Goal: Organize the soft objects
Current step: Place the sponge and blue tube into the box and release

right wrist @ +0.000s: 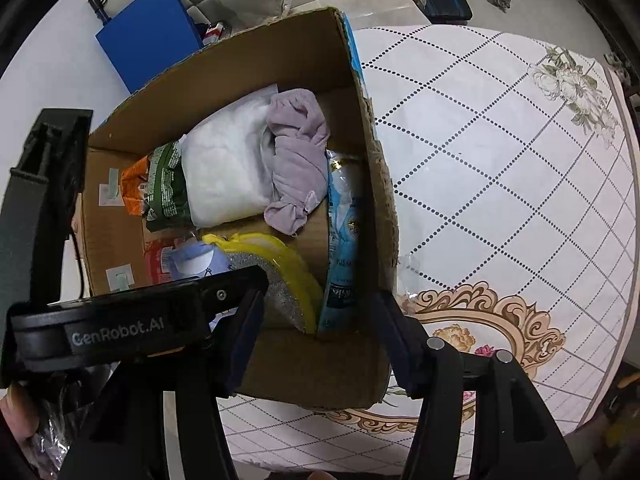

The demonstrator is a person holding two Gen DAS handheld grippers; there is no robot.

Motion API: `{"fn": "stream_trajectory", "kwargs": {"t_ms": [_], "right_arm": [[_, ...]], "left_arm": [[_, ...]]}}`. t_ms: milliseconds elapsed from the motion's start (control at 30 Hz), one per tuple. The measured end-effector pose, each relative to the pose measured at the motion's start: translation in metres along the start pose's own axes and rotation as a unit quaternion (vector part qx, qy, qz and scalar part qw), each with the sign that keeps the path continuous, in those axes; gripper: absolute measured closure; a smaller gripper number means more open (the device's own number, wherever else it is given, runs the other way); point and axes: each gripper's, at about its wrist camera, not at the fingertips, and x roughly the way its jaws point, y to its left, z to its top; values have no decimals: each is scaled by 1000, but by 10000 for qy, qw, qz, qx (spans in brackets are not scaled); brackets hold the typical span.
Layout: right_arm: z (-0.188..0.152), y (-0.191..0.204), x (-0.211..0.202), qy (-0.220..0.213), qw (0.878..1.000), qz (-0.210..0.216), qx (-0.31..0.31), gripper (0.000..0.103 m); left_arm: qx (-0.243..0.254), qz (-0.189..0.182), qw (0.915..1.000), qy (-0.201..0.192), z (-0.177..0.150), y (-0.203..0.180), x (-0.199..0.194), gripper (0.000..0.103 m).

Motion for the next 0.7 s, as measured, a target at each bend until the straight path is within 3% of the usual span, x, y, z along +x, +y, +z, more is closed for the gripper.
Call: {"fn": "stream_trajectory", "kwargs": {"t_ms": [167, 300, 333, 367, 433, 533, 700], "right_arm": [[-8, 10, -7, -83, 9995, -241, -199, 39], [-19, 20, -11, -224, 9978, -450, -432, 31], [-22, 23, -12, -259, 9971, -514, -496, 30], [-25, 26, -13, -282, 9965, -561, -555, 28], [-30, 32, -14, -349, 9951, -631, -676, 16], [-37, 41, -18, -462, 9926, -753, -832, 14], [-40, 49, -22, -567, 9920, -719, -867, 0]], "left_arm": [[167, 574, 9968, -538, -19, 1, -21, 28], [333, 1212, 9839, -1274, -45, 6, -48, 26], [324, 1291, 9809, -1418, -50, 9, -54, 23], [311, 1380, 9777, -1554, -55, 12, -59, 10], [294, 1519, 9721, -1763, -61, 16, -66, 3], [231, 1597, 9676, -1945, -67, 27, -72, 2], [109, 1683, 9627, -2116, -73, 36, -76, 2]]}}
